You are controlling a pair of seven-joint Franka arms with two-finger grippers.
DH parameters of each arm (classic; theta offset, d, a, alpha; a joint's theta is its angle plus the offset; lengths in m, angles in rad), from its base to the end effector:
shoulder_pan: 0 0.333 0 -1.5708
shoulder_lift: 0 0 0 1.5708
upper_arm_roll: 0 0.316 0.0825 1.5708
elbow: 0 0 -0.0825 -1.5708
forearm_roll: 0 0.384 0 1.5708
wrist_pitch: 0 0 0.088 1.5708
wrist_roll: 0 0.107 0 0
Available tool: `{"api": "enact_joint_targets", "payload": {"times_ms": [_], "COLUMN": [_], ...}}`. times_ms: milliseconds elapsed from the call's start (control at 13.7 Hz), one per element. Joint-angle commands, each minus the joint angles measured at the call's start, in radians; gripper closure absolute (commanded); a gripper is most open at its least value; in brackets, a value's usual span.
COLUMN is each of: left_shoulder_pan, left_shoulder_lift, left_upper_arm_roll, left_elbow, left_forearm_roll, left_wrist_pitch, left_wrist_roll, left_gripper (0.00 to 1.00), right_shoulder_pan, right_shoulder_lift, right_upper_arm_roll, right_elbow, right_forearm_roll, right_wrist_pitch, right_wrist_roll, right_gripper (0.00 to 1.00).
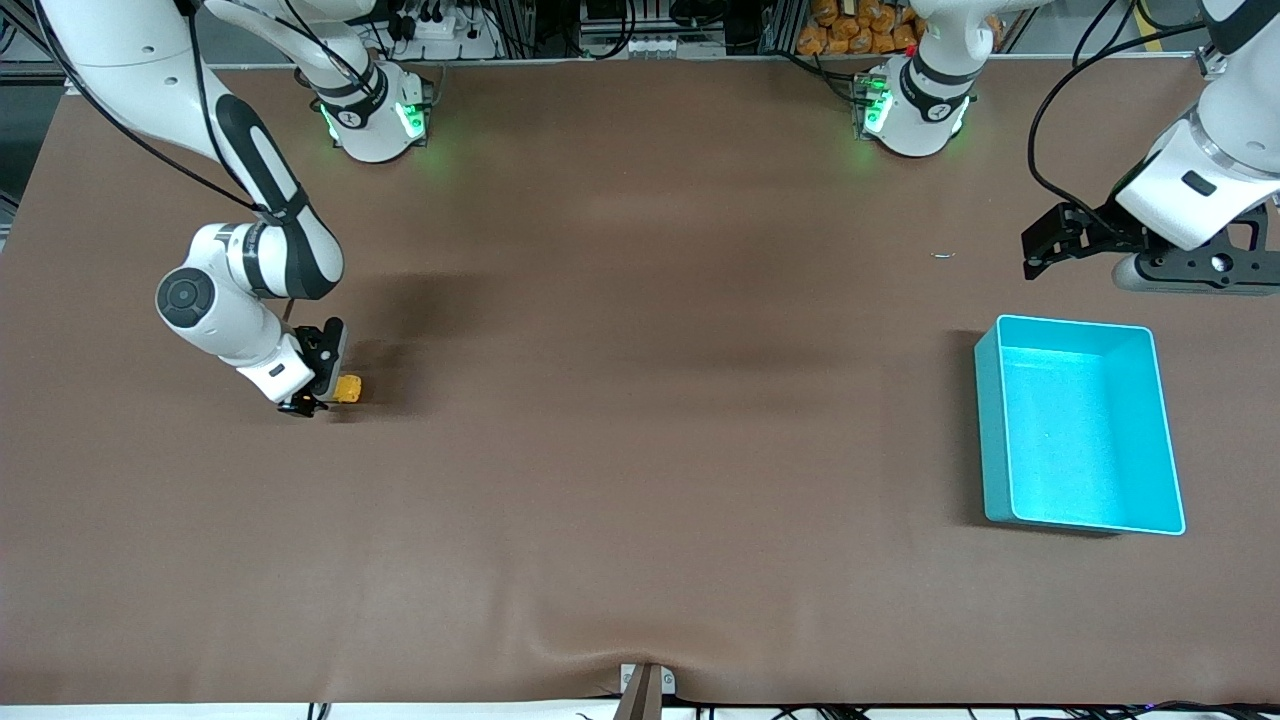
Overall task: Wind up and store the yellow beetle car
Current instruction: 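Lower the right gripper over the yellow car and close on it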
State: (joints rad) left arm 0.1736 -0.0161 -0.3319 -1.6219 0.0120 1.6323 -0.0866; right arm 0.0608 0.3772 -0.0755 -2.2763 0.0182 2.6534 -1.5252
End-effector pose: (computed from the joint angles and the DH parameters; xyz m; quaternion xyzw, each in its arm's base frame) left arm 0.5481 -0.0877 0.6142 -0.9992 0.0361 -0.0138 0.0070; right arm 0.5341 -0.0095 0.1895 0.7317 0.6815 -0.0063 0.0073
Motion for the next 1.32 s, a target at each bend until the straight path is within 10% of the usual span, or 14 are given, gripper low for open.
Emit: {"api": "enact_joint_targets", "payload": {"times_ms": [0, 1243], "left_shoulder_pan": [0.007, 0.017], "left_shoulder_lift": [-0.007, -0.004], "left_upper_arm_roll": [-0.015, -0.019], "left_elbow": [0.011, -0.003], "left_forearm_roll": [0.023, 0.013], "left_wrist_pitch": [-0.008, -0.032], "left_wrist_roll": [-0.008, -0.007], "left_gripper": [0.0, 0.0], "right_shoulder_pan": [-0.003, -0.073], "right_shoulder_lift": [0.008, 0.039], "right_upper_arm_roll": [-0.001, -0.003], "right_elbow": [-0.008, 0.008], "right_forearm_roll": [-0.011, -0.011], "right_wrist_pitch": [0.008, 0.006], "right_wrist_roll": [-0.013, -0.108], "right_gripper": [0.45, 0.56]}}
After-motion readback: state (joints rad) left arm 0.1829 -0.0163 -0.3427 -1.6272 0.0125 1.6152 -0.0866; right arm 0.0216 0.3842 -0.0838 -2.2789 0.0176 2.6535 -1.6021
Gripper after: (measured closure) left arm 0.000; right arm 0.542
